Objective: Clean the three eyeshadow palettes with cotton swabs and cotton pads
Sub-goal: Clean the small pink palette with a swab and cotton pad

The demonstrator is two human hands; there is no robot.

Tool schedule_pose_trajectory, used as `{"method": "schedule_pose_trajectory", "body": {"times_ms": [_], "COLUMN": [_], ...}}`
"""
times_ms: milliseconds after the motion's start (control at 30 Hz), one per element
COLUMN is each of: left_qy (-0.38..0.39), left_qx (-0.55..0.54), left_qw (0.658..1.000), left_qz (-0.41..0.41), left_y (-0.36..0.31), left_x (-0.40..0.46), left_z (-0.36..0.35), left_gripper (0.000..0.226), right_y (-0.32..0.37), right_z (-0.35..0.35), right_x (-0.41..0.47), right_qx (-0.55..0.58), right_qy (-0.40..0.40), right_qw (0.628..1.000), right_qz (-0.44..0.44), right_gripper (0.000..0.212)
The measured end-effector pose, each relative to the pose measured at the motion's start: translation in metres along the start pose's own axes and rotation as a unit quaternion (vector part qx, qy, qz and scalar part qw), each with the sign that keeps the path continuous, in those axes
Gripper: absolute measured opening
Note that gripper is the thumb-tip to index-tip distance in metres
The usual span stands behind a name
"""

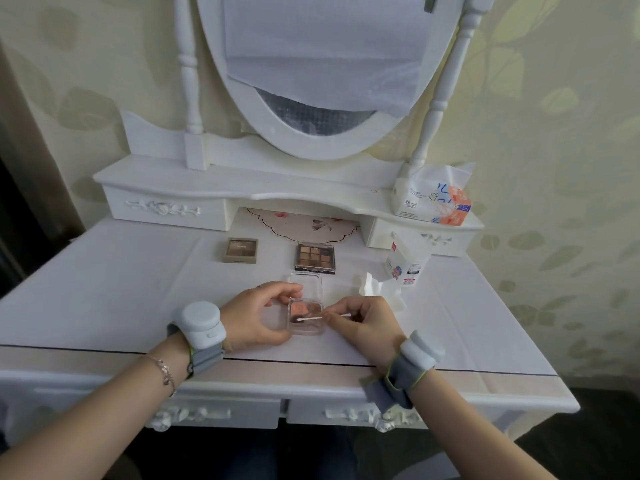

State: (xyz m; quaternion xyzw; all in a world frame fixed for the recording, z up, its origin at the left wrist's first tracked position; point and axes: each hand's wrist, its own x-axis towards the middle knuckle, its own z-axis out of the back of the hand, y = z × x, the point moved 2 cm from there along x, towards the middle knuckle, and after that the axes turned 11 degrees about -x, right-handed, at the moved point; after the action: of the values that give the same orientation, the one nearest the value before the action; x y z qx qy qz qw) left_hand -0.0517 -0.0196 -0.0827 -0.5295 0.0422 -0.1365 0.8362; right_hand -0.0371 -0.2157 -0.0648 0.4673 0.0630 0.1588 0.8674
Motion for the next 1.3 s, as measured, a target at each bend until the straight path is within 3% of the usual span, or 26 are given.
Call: {"method": "schedule_pose_trajectory", "body": {"times_ms": [333, 500, 667, 900, 1300], "left_qy": [0.000, 0.009, 0.005, 0.002, -0.003], "left_qx": [0.012, 0.008, 0.003, -0.008, -0.016], "left_qw": [1.000, 1.000, 1.000, 1.000, 1.000], "left_qz": [-0.006, -0.001, -0.001, 0.001, -0.008], "left_y": [-0.003, -0.003, -0.003, -0.002, 0.000], "left_x": [0.000, 0.000, -0.001, -0.001, -0.001], "left_z": [0.000, 0.003, 0.004, 0.003, 0.003], "left_gripper": [0.076, 0.081, 0.084, 0.081, 0.078], "right_y": [-0.002, -0.002, -0.001, -0.005, -0.004], "right_z": [-0.006, -0.008, -0.003, 0.000, 0.009], "right_x": [0.001, -0.001, -0.001, 0.002, 0.009], "right_qx": [-0.091, -0.077, 0.004, -0.045, -0.105], "right_qy": [0.011, 0.027, 0.008, 0.004, 0.034], "right_qw": [0.995, 0.995, 1.000, 0.999, 0.993], "right_qz": [0.047, 0.059, 0.019, 0.018, 0.045], "right_gripper": [0.019, 0.007, 0.020, 0.029, 0.013]}}
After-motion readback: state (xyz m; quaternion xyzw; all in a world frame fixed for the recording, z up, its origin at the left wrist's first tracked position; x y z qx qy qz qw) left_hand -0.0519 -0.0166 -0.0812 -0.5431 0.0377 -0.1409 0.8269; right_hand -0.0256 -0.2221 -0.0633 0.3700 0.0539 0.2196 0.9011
